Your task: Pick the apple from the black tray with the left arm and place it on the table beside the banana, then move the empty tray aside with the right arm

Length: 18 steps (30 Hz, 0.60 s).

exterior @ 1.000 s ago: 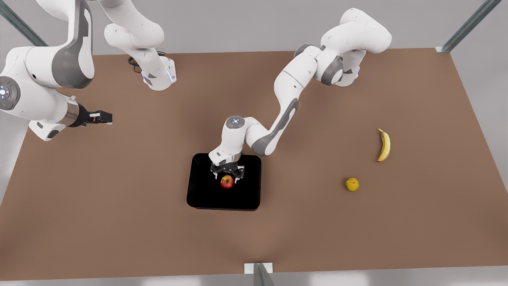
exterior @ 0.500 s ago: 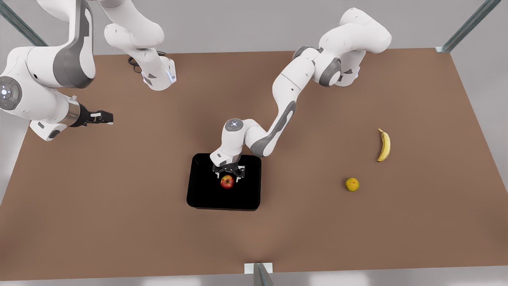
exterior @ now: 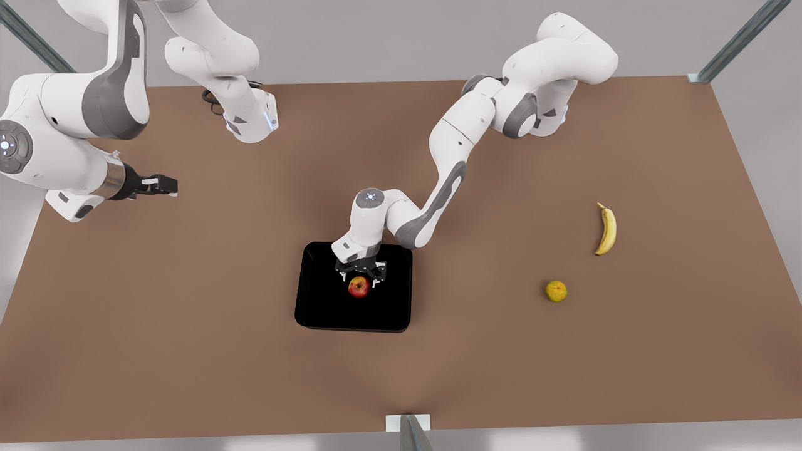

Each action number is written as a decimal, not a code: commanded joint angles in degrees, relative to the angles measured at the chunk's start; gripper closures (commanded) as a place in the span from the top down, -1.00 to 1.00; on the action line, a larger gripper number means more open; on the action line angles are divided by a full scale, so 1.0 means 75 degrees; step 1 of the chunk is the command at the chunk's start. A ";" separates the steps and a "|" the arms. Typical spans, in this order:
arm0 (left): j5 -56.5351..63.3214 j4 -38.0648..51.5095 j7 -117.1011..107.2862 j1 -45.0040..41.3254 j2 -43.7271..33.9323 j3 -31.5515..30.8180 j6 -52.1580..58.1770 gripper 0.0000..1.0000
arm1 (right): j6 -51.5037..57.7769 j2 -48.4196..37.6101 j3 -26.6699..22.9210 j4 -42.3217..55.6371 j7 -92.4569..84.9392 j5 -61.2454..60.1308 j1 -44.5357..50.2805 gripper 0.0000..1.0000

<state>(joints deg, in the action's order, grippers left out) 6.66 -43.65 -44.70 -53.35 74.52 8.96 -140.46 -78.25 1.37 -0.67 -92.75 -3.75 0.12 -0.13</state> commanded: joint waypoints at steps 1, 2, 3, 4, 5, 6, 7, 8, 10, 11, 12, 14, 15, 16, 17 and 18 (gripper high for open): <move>0.0014 0.0008 -0.0087 0.0000 0.0025 0.0013 -0.0175 1.00 | 0.0004 -0.0007 -0.0004 0.0003 -0.0004 -0.0004 0.0005 1.00; 0.0014 0.0008 -0.0087 0.0000 0.0025 0.0013 -0.0175 1.00 | 0.0004 -0.0007 -0.0004 0.0003 -0.0004 -0.0004 0.0005 1.00; 0.0014 0.0008 -0.0087 0.0000 0.0025 0.0036 -0.0187 1.00 | 0.0004 -0.0007 -0.0004 0.0003 -0.0004 -0.0004 0.0005 1.00; 0.0014 0.0008 -0.0087 0.0000 0.0025 0.0036 -0.0245 1.00 | 0.0004 -0.0007 -0.0004 0.0003 -0.0004 -0.0004 0.0005 1.00; 0.0014 0.0008 -0.0087 0.0000 0.0025 0.0060 -0.0245 1.00 | 0.0004 -0.0007 -0.0004 0.0003 0.0008 -0.0004 0.0005 1.00; 0.0014 0.0008 -0.0087 0.0000 0.0025 0.0060 -0.0269 1.00 | 0.0004 -0.0007 -0.0004 0.0003 0.0008 -0.0004 0.0006 1.00; 0.0014 0.0008 -0.0087 0.0000 0.0060 0.0060 -0.0351 1.00 | 0.0004 -0.0007 -0.0004 0.0003 0.0008 -0.0004 0.0017 1.00; 0.0014 0.0008 -0.0087 0.0000 0.0060 0.0060 -0.0351 1.00 | 0.0004 -0.0007 -0.0004 0.0003 0.0008 -0.0004 0.0017 1.00; 0.0014 0.0008 -0.0075 0.0000 0.0131 0.0165 -0.0421 1.00 | 0.0004 -0.0007 -0.0004 0.0003 0.0008 -0.0004 0.0017 1.00; 0.0014 -0.0004 -0.0087 0.0000 0.0142 0.0177 -0.0421 1.00 | 0.0004 -0.0007 -0.0004 0.0003 0.0008 -0.0004 0.0017 1.00; 0.0014 0.0008 -0.0087 0.0000 0.0154 0.0177 -0.0421 1.00 | 0.0004 -0.0007 -0.0004 0.0003 0.0008 -0.0004 0.0017 1.00; 0.0014 0.0008 -0.0087 -0.0023 0.0166 0.0188 -0.0421 1.00 | 0.0004 -0.0007 -0.0004 0.0003 0.0008 -0.0004 0.0006 1.00; 0.0014 0.0008 -0.0075 -0.0023 0.0166 0.0189 -0.0421 1.00 | 0.0004 -0.0007 -0.0004 0.0003 -0.0004 -0.0004 0.0005 1.00; 0.0014 0.0008 -0.0087 -0.0023 0.0166 0.0189 -0.0421 1.00 | 0.0004 -0.0007 -0.0004 0.0003 -0.0004 -0.0004 0.0005 1.00; 0.0025 0.0008 -0.0075 -0.0035 0.0166 0.0200 -0.0421 1.00 | 0.0004 -0.0007 -0.0004 0.0003 -0.0004 -0.0004 0.0005 1.00; 0.0014 0.0008 -0.0075 -0.0035 0.0178 0.0235 -0.0421 1.00 | 0.0004 -0.0007 -0.0004 0.0003 0.0008 -0.0004 0.0005 1.00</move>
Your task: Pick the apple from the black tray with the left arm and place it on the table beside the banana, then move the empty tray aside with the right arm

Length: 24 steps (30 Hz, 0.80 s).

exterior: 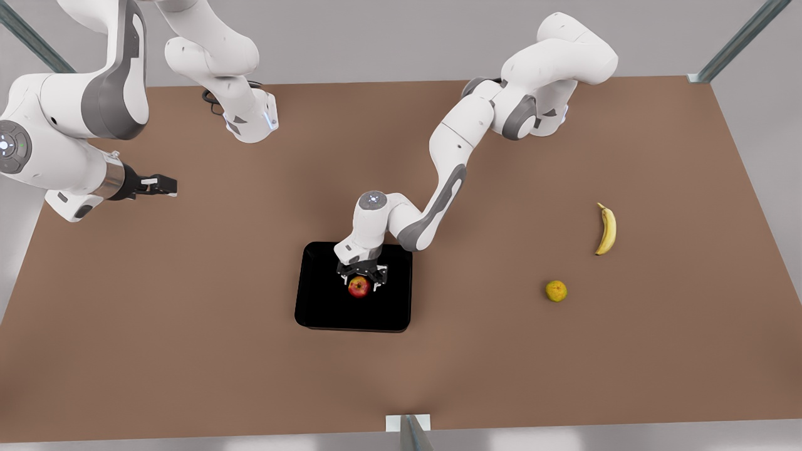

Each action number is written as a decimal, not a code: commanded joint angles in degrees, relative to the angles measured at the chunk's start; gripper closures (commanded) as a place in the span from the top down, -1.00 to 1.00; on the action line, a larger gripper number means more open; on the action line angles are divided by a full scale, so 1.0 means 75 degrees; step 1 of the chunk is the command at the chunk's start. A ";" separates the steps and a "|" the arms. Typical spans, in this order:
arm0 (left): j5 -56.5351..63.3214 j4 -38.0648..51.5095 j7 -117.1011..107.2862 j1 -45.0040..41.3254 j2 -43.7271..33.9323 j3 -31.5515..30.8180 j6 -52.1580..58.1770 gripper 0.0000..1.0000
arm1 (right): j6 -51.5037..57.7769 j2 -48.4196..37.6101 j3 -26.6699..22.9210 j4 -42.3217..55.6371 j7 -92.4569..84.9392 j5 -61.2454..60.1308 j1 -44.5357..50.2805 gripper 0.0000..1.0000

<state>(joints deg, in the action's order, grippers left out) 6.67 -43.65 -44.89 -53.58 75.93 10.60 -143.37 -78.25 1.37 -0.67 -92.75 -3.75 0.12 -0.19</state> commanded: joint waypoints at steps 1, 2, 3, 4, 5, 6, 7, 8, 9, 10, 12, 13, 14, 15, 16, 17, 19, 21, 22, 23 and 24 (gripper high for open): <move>0.0014 0.0007 -0.0049 -0.0005 -0.0010 0.0017 -0.0033 0.96 | 0.0004 -0.0007 -0.0004 0.0003 -0.0004 -0.0004 0.0014 1.00; 0.0014 -0.0005 -0.0049 -0.0016 -0.0010 0.0017 -0.0033 0.86 | 0.0004 -0.0007 -0.0004 0.0003 0.0007 -0.0004 0.0025 1.00; 0.0014 0.0007 -0.0049 -0.0028 -0.0010 0.0017 -0.0033 0.74 | 0.0004 -0.0007 -0.0004 0.0003 0.0007 -0.0004 0.0026 1.00; 0.0014 0.0007 -0.0049 -0.0028 -0.0010 0.0017 -0.0033 0.72 | 0.0004 -0.0007 -0.0004 0.0003 0.0007 -0.0004 0.0026 1.00; 0.0014 0.0007 -0.0049 -0.0028 -0.0010 0.0017 -0.0033 0.64 | 0.0004 -0.0007 -0.0004 0.0003 0.0007 -0.0004 0.0026 1.00; 0.0014 0.0007 -0.0038 -0.0028 -0.0010 0.0017 -0.0033 0.64 | 0.0004 -0.0007 -0.0004 0.0003 0.0007 -0.0004 0.0026 1.00; 0.0014 0.0007 -0.0026 -0.0028 -0.0010 0.0017 -0.0033 0.64 | 0.0004 -0.0007 -0.0004 0.0003 0.0007 -0.0004 0.0026 1.00; 0.0014 0.0007 -0.0026 -0.0028 -0.0022 0.0017 -0.0021 0.64 | 0.0004 -0.0007 -0.0004 0.0003 0.0007 -0.0004 0.0026 1.00; 0.0014 -0.0005 -0.0026 -0.0028 -0.0022 0.0017 -0.0010 0.57 | 0.0004 -0.0007 -0.0004 0.0003 -0.0004 -0.0004 0.0014 1.00; 0.0014 -0.0005 -0.0026 -0.0028 -0.0034 0.0017 -0.0009 0.56 | 0.0004 -0.0007 -0.0004 0.0003 -0.0004 -0.0004 0.0014 1.00; 0.0014 -0.0005 -0.0038 -0.0028 -0.0081 0.0017 0.0049 0.55 | 0.0004 -0.0007 -0.0004 0.0003 -0.0004 -0.0004 0.0014 1.00; 0.0014 -0.0005 -0.0038 -0.0028 -0.0092 0.0005 0.0049 0.55 | 0.0004 -0.0007 -0.0004 0.0003 -0.0004 -0.0004 0.0014 1.00; 0.0013 -0.0005 -0.0038 -0.0028 -0.0116 0.0005 0.0061 0.55 | 0.0004 -0.0007 -0.0004 0.0003 0.0007 -0.0004 0.0014 1.00; 0.0002 -0.0005 -0.0038 -0.0028 -0.0151 -0.0007 0.0119 0.55 | 0.0004 -0.0007 -0.0004 0.0003 0.0007 -0.0004 0.0026 1.00; -0.0010 -0.0005 -0.0049 -0.0028 -0.0174 -0.0018 0.0190 0.50 | 0.0004 -0.0007 -0.0004 0.0003 0.0007 -0.0004 0.0014 1.00; -0.0022 -0.0005 -0.0049 -0.0028 -0.0174 -0.0030 0.0190 0.39 | 0.0004 -0.0007 -0.0004 0.0003 0.0007 -0.0004 0.0026 1.00; -0.0057 -0.0005 -0.0050 -0.0028 -0.0186 -0.0030 0.0190 0.37 | 0.0004 -0.0007 -0.0004 0.0003 0.0007 -0.0004 0.0026 1.00; -0.0068 -0.0005 -0.0049 -0.0028 -0.0209 -0.0030 0.0190 0.37 | 0.0004 -0.0007 -0.0004 0.0003 0.0007 -0.0004 0.0026 1.00; -0.0092 -0.0005 -0.0061 -0.0028 -0.0268 -0.0042 0.0213 0.37 | 0.0004 -0.0007 -0.0004 0.0003 0.0007 -0.0004 0.0026 1.00; -0.0174 -0.0005 -0.0049 -0.0016 -0.0385 -0.0054 0.0377 0.38 | 0.0004 -0.0007 -0.0004 0.0003 0.0007 -0.0004 0.0014 1.00; -0.0291 -0.0005 -0.0038 0.0007 -0.0526 -0.0065 0.0530 0.38 | 0.0004 -0.0007 -0.0004 0.0003 -0.0004 -0.0004 0.0014 1.00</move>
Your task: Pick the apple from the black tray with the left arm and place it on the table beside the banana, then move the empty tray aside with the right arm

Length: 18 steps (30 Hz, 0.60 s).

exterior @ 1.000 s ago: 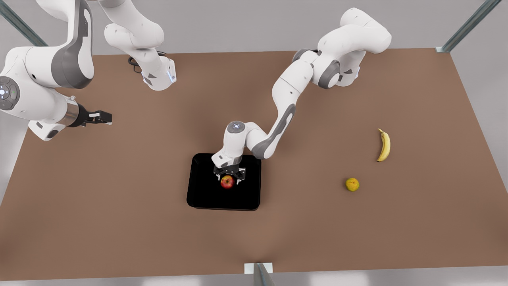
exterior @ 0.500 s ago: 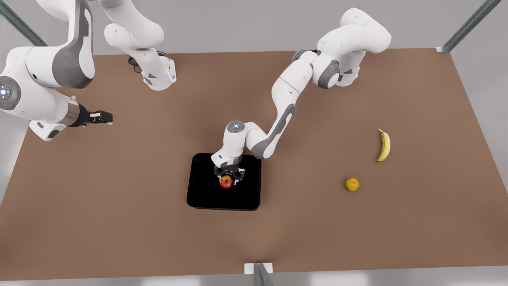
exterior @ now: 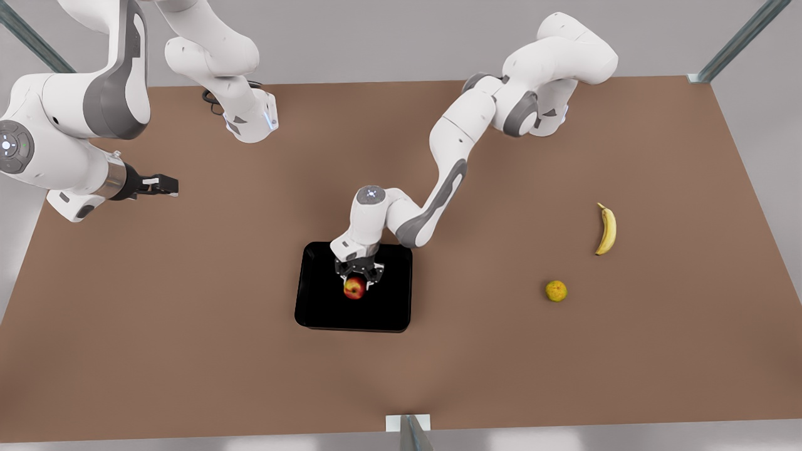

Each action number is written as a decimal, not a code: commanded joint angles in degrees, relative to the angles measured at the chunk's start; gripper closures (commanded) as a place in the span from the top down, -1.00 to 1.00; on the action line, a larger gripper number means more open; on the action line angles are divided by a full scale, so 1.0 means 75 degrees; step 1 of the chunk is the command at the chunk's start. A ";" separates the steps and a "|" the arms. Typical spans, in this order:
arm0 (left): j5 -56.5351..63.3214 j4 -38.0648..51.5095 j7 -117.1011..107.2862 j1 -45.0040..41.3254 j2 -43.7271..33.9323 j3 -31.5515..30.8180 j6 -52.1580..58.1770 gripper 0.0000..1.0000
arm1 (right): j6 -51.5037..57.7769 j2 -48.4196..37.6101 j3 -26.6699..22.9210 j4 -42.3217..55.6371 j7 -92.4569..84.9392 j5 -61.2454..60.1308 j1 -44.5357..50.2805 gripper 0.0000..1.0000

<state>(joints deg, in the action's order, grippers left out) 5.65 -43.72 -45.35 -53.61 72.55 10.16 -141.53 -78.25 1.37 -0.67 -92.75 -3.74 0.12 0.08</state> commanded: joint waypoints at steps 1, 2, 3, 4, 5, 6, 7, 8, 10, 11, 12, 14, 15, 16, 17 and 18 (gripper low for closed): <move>-0.0272 0.0005 0.0046 0.0024 -0.0216 -0.0007 0.0472 0.38 | 0.0004 -0.0007 -0.0004 0.0003 -0.0006 -0.0004 -0.0022 1.00; -0.0366 0.0005 0.0093 0.0094 -0.0392 -0.0124 0.0672 0.39 | 0.0004 -0.0007 -0.0004 0.0003 -0.0006 -0.0004 -0.0022 1.00; -0.0658 0.0005 0.0397 0.0141 -0.0568 -0.0124 0.0976 0.39 | 0.0004 -0.0007 -0.0004 0.0003 -0.0006 -0.0004 -0.0022 1.00; -0.0835 -0.0007 0.0550 0.0211 -0.0697 -0.0136 0.1176 0.39 | 0.0004 -0.0007 -0.0004 0.0003 0.0006 -0.0004 -0.0011 1.00; -0.0940 -0.0007 0.0585 0.0270 -0.0838 -0.0136 0.1398 0.39 | 0.0004 -0.0007 -0.0004 0.0003 0.0006 -0.0004 -0.0011 1.00; -0.1151 -0.0007 0.0866 0.0399 -0.1084 -0.0241 0.1843 0.38 | 0.0004 -0.0007 -0.0004 0.0003 0.0006 -0.0004 -0.0011 1.00; -0.1268 -0.0007 0.0914 0.0457 -0.1201 -0.0241 0.2019 0.38 | 0.0004 -0.0007 -0.0004 0.0003 0.0006 -0.0004 -0.0022 1.00; -0.1397 -0.0007 0.1077 0.0586 -0.1353 -0.0323 0.2265 0.38 | 0.0004 -0.0007 -0.0004 0.0003 0.0006 -0.0004 -0.0011 1.00; -0.1667 -0.0007 0.1488 0.0996 -0.1717 -0.0406 0.2968 0.38 | 0.0004 -0.0007 -0.0004 0.0003 0.0006 -0.0004 -0.0011 1.00; -0.1679 -0.0007 0.1558 0.1113 -0.1881 -0.0452 0.3285 0.38 | 0.0004 -0.0007 -0.0004 0.0003 0.0006 -0.0027 -0.0011 1.00; -0.1714 -0.0007 0.1616 0.1301 -0.2056 -0.0546 0.3590 0.38 | -0.0008 0.0051 -0.0004 0.0120 0.0030 -0.0051 -0.0011 1.00; -0.1784 -0.0007 0.2319 0.1886 -0.2303 -0.0804 0.4199 0.38 | -0.0055 0.0286 0.0008 0.0237 0.0415 -0.0086 0.0282 1.00; -0.1784 -0.0018 0.2788 0.2226 -0.2408 -0.0874 0.4480 0.38 | -0.0090 0.0555 0.0008 0.0471 0.1527 -0.0074 0.0773 1.00; -0.1784 -0.0030 0.3198 0.2636 -0.2490 -0.1015 0.4761 0.38 | -0.0148 0.0907 -0.0004 0.0870 0.2010 -0.0098 0.0950 1.00; -0.1807 -0.0042 0.3667 0.3023 -0.2525 -0.1085 0.4984 0.38 | -0.0149 0.0954 0.0019 0.0917 0.1987 -0.0250 0.0985 1.00; -0.1807 -0.0053 0.4030 0.3293 -0.2525 -0.1073 0.5078 0.38 | -0.0149 0.0966 -0.0004 0.0941 0.1987 -0.0273 0.0974 1.00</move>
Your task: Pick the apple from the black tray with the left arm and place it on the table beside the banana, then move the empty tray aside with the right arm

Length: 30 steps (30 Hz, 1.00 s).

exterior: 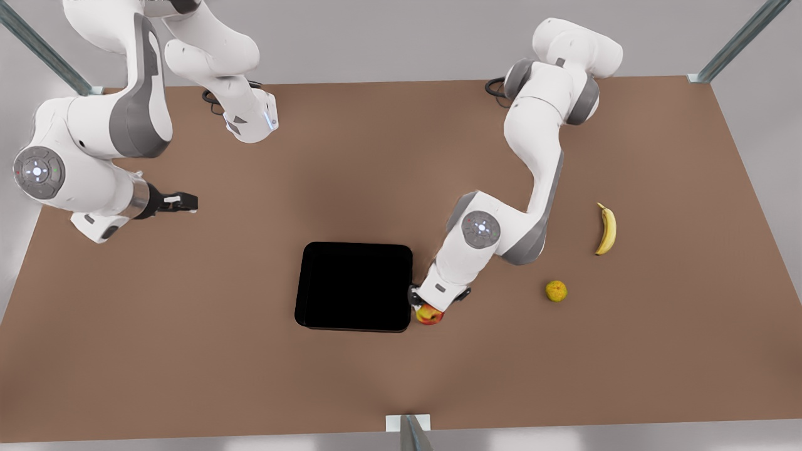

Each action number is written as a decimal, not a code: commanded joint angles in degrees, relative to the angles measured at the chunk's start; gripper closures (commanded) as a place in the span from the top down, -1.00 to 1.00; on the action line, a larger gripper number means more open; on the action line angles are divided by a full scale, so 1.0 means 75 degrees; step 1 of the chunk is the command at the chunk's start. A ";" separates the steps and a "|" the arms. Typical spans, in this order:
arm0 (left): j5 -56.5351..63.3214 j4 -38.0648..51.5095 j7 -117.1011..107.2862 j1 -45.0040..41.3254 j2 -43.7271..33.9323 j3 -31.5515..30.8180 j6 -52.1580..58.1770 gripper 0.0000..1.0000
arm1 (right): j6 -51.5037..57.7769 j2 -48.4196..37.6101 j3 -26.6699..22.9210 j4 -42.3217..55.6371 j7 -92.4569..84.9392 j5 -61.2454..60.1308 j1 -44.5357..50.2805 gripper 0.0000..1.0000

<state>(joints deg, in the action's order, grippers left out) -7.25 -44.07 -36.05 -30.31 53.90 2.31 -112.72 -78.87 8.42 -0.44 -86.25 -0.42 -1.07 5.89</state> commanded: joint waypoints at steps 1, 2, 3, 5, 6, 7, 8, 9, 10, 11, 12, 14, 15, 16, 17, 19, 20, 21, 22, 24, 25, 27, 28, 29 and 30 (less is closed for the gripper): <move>-0.0100 -0.0019 0.3013 0.0455 -0.0038 -0.0039 0.1248 0.38 | -0.0089 0.0166 0.0082 0.0086 0.1544 -0.0091 0.0480 1.00; -0.0111 -0.0042 0.3259 0.0736 -0.0038 -0.0039 0.1248 0.38 | -0.0160 0.0272 0.0105 0.0203 0.1462 -0.0208 0.0574 1.00; -0.0111 -0.0136 0.3435 0.0982 -0.0038 -0.0039 0.1259 0.38 | -0.0160 0.0295 0.0667 0.0378 0.1940 -0.0337 0.0656 1.00; -0.0100 -0.0265 0.3986 0.1486 -0.0015 -0.0039 0.1248 0.38 | -0.0288 0.0635 0.1008 0.0789 0.3758 -0.0361 0.1055 1.00; -0.0088 -0.0429 0.4349 0.1744 0.0009 -0.0039 0.1248 0.38 | -0.0640 0.0635 0.1183 0.0789 0.4332 -0.0419 0.1067 1.00; -0.0076 -0.0546 0.4759 0.1990 0.0068 -0.0027 0.1248 0.38 | -0.0897 0.0647 0.1289 0.0754 0.4602 -0.0676 0.1067 1.00; -0.0041 -0.0839 0.4982 0.2096 0.0056 -0.0016 0.1248 0.38 | -0.1144 0.0764 0.1324 0.0730 0.5363 -0.1005 0.1078 1.00; 0.0017 -0.1178 0.4994 0.2096 -0.0026 0.0020 0.1248 0.38 | -0.1355 0.0998 0.1347 0.0719 0.5762 -0.0982 0.1301 1.00; 0.0017 -0.1482 0.4983 0.2096 -0.0131 0.0020 0.1248 0.38 | -0.1414 0.1185 0.1336 0.0719 0.6429 -0.1028 0.1266 1.00; 0.0029 -0.1858 0.4982 0.2096 -0.0225 0.0020 0.1236 0.38 | -0.1425 0.1431 0.1662 0.0707 0.6571 -0.1029 0.0800 1.00; 0.0017 -0.2011 0.4971 0.2096 -0.0202 0.0031 0.1224 0.38 | -0.1449 0.1666 0.2424 0.0683 0.6700 -0.1005 0.0037 1.00; -0.0018 -0.2034 0.4982 0.2201 -0.0178 0.0031 0.1224 0.40 | -0.2058 0.1947 0.2437 0.0508 0.6700 -0.0947 0.0059 1.00; 0.0017 -0.2058 0.4971 0.2237 -0.0179 0.0031 0.1248 0.87 | -0.2210 0.2100 0.2437 0.0508 0.6712 -0.0947 0.0059 1.00; 0.0017 -0.2081 0.4924 0.2237 -0.0190 0.0055 0.1248 1.00 | -0.2281 0.2217 0.2437 0.0508 0.6982 -0.0888 0.0070 1.00; 0.0017 -0.2081 0.4877 0.2237 -0.0237 0.0137 0.1248 1.00 | -0.2526 0.2369 0.2449 0.0519 0.6993 -0.0783 0.0082 1.00; 0.0029 -0.2023 0.4842 0.2237 -0.0682 0.0324 0.1728 1.00 | -0.2515 0.2616 0.2449 0.0519 0.7017 0.0084 0.0281 1.00; 0.0029 -0.1988 0.4620 0.2237 -0.1021 0.0406 0.2150 1.00 | -0.2515 0.2616 0.2449 0.0555 0.6935 0.0096 0.0270 1.00; 0.0017 -0.1988 0.4549 0.2237 -0.1408 0.0477 0.2325 1.00 | -0.2527 0.2616 0.2437 0.0578 0.6970 0.0061 0.0246 1.00; 0.0017 -0.1976 0.4561 0.2377 -0.1959 0.0512 0.2970 1.00 | -0.2515 0.2651 0.2437 0.0555 0.6387 -0.0220 0.0094 1.00; 0.0017 -0.1882 0.4537 0.2377 -0.2487 0.0734 0.3626 1.00 | -0.2609 0.2651 0.2437 0.0590 0.5127 -0.0243 0.0094 1.00; 0.0006 -0.1765 0.4537 0.2377 -0.2673 0.0828 0.3883 1.00 | -0.2691 0.2662 0.2542 0.0601 0.6029 -0.0244 0.0152 1.00; -0.0053 -0.1753 0.4607 0.2576 -0.3354 0.0817 0.4037 1.00 | -0.2609 0.2721 0.2589 0.0531 0.6313 -0.0197 0.0211 0.37; -0.0111 -0.1788 0.5029 0.2799 -0.3308 0.0793 0.4049 1.00 | -0.2597 0.2885 0.2590 0.0543 0.6794 -0.0138 0.0305 0.74; -0.0205 -0.1788 0.5158 0.3010 -0.3249 0.0793 0.4037 1.00 | -0.2574 0.3061 0.2590 0.0496 0.7098 -0.0138 0.0317 0.90; -0.0322 -0.1894 0.5404 0.3010 -0.3062 0.0758 0.3920 1.00 | -0.2574 0.3260 0.2601 0.0437 0.7134 -0.0103 0.0317 0.93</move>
<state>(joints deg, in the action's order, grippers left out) -8.44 -58.12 -7.10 -8.18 30.38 8.12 -87.34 -97.58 32.13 18.98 -82.78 36.86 -2.20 8.19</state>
